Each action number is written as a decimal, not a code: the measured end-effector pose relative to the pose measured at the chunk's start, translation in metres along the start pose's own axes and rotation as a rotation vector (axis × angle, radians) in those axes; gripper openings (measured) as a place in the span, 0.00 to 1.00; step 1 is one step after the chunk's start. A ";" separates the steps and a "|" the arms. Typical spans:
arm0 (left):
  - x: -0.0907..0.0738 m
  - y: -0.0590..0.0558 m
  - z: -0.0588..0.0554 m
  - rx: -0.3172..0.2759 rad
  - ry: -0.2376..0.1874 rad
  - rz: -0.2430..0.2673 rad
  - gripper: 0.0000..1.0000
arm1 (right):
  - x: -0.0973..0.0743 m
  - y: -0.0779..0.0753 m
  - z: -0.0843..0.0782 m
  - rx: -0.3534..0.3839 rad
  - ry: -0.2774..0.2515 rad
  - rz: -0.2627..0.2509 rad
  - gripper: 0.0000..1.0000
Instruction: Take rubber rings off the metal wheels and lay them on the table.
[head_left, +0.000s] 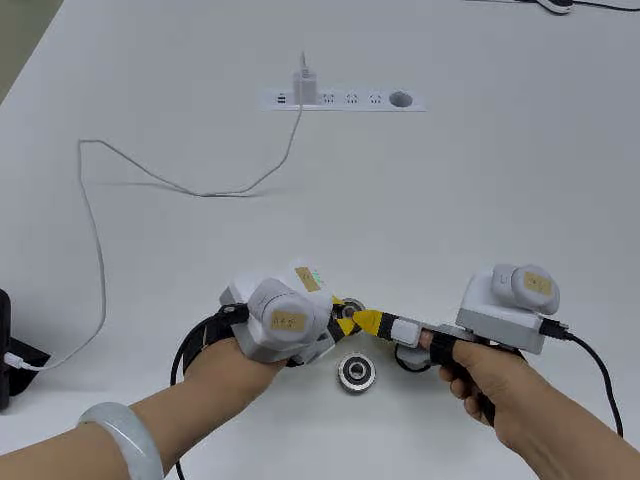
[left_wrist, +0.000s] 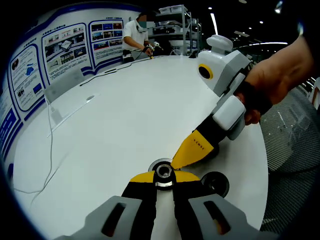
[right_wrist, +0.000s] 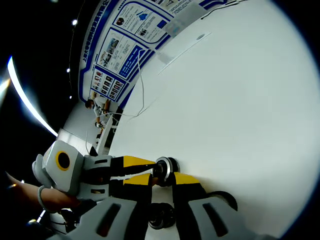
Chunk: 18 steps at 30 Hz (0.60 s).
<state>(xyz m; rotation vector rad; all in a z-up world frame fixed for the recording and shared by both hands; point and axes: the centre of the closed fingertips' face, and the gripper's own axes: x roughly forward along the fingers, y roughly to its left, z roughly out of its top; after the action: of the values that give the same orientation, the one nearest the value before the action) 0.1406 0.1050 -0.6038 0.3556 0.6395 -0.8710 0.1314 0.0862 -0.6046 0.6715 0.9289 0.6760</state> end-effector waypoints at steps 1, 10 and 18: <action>0.000 0.000 0.000 0.000 0.000 0.000 0.12 | -0.001 0.000 0.000 -0.003 0.000 -0.001 0.17; 0.001 -0.001 0.000 -0.002 -0.001 0.001 0.12 | 0.002 -0.003 0.001 -0.011 -0.005 -0.015 0.23; 0.001 -0.001 0.000 -0.003 -0.002 0.001 0.11 | 0.008 -0.001 0.003 0.017 -0.015 -0.009 0.25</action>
<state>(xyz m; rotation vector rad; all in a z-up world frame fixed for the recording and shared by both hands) 0.1402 0.1045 -0.6046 0.3528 0.6386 -0.8693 0.1375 0.0908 -0.6084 0.6862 0.9243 0.6552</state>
